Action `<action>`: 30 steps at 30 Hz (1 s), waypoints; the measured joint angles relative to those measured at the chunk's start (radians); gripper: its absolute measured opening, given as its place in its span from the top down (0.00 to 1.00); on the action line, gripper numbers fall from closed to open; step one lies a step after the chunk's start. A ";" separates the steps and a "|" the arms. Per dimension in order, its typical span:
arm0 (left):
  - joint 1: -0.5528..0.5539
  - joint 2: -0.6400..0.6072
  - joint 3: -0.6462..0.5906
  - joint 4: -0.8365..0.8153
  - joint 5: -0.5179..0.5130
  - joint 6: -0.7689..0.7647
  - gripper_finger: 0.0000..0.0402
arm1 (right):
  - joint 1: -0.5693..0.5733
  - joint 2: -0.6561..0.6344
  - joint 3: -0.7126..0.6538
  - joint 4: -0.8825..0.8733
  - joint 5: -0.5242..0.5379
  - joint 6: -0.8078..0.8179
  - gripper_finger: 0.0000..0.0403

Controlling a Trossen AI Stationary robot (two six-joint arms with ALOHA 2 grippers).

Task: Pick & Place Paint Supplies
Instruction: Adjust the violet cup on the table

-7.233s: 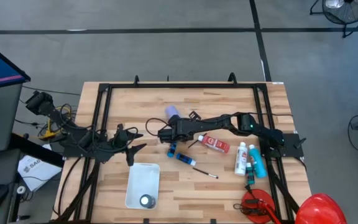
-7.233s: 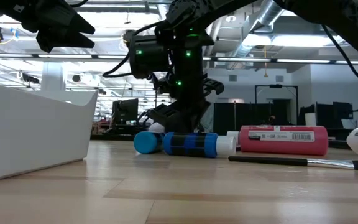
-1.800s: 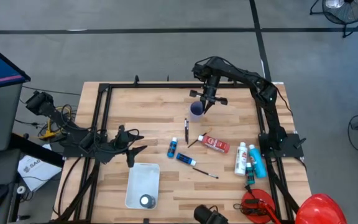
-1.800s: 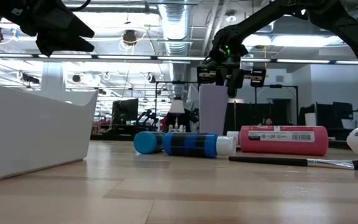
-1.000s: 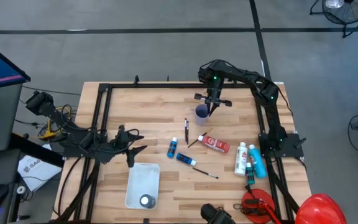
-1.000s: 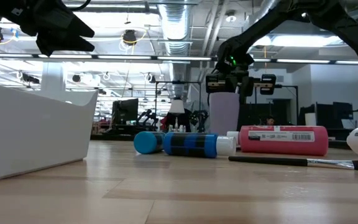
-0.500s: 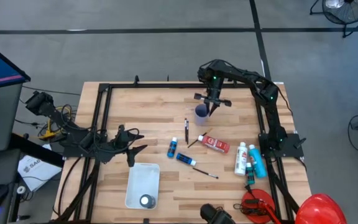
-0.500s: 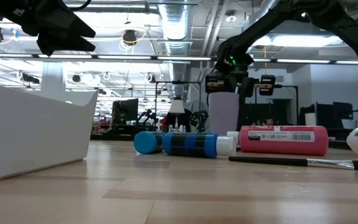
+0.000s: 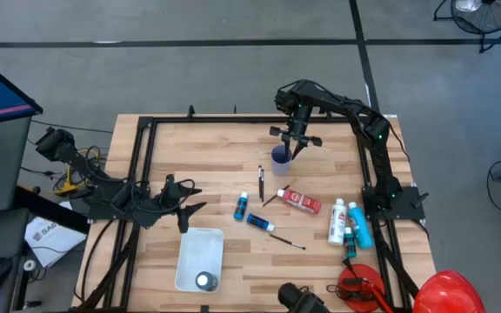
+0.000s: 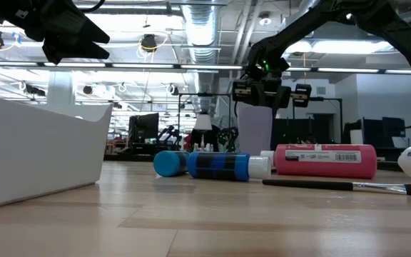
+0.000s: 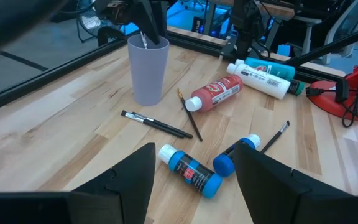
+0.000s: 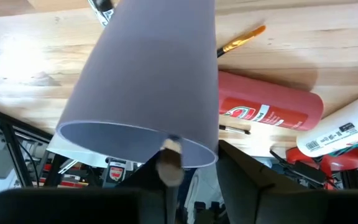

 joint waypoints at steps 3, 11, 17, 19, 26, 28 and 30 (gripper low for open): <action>0.000 0.000 0.000 0.000 0.000 0.000 0.48 | 0.000 0.000 0.014 0.000 -0.002 0.001 0.75; 0.000 0.000 0.000 -0.002 0.000 0.000 0.48 | 0.000 0.000 0.040 0.000 -0.003 0.003 0.74; 0.000 0.000 0.000 -0.002 0.000 0.000 0.48 | 0.000 -0.001 0.045 0.000 -0.003 0.003 0.74; 0.000 0.000 0.000 -0.003 0.000 0.000 0.48 | 0.000 -0.001 0.045 0.000 -0.003 0.003 0.74; 0.000 0.000 0.000 -0.003 0.000 0.000 0.48 | 0.000 -0.001 0.045 0.000 -0.003 0.006 0.74; 0.000 0.000 0.000 -0.003 0.000 0.000 0.48 | 0.000 -0.001 0.045 0.000 -0.003 0.007 0.74; 0.000 0.000 0.000 -0.003 0.000 0.000 0.48 | 0.000 -0.002 0.045 0.000 -0.003 0.007 0.74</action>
